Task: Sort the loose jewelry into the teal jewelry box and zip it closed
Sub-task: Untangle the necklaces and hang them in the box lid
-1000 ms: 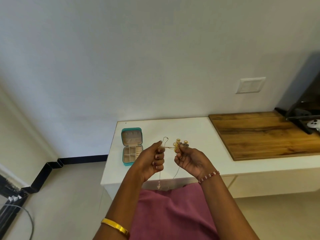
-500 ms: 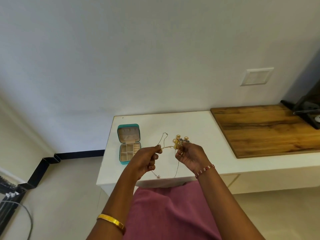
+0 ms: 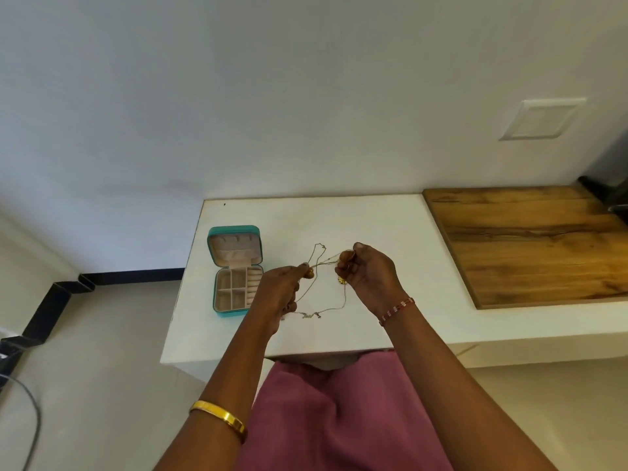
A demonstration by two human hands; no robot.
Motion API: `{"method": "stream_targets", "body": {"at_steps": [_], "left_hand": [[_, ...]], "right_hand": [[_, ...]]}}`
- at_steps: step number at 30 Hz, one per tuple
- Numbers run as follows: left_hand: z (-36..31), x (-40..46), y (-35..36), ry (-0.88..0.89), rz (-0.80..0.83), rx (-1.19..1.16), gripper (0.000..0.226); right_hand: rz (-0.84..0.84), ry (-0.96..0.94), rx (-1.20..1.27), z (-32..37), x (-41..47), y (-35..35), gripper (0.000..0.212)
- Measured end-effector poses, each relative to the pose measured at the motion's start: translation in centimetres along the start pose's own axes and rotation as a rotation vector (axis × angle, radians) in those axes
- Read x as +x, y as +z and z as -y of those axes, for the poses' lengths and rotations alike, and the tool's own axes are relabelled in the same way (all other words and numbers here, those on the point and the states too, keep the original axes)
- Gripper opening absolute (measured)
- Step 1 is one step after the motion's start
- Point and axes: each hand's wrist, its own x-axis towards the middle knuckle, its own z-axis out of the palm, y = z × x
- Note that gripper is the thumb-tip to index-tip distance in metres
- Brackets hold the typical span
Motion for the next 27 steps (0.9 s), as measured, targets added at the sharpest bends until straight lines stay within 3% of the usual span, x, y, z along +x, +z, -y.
{"method": "stream_targets", "body": {"at_steps": [6,10,16,20,27], "left_hand": [[1.5,2.0,0.1,-0.05,-0.025,0.102,0.023],[2.8,2.7,-0.8,-0.072,-0.063,0.147,0.023],[4.1,2.7,-1.9,-0.072,-0.15,0.083,0.02],[4.5,2.5,-2.0,-0.071,-0.176,0.016,0.02],[3.9,1.2,-1.4,-0.038,-0.075,0.014,0.022]], "right_hand": [[-0.045,0.02,0.04,-2.8,3.2,-2.0,0.023],[-0.083,0.015,0.191,-4.2,4.2,-3.4,0.023],[-0.075,0.0,0.308,-3.6,4.1,-4.4,0.028],[-0.144,0.025,0.169,-3.0,3.8,-4.8,0.026],[-0.183,0.069,-0.387,-4.1,3.7,-6.2,0.017]]}}
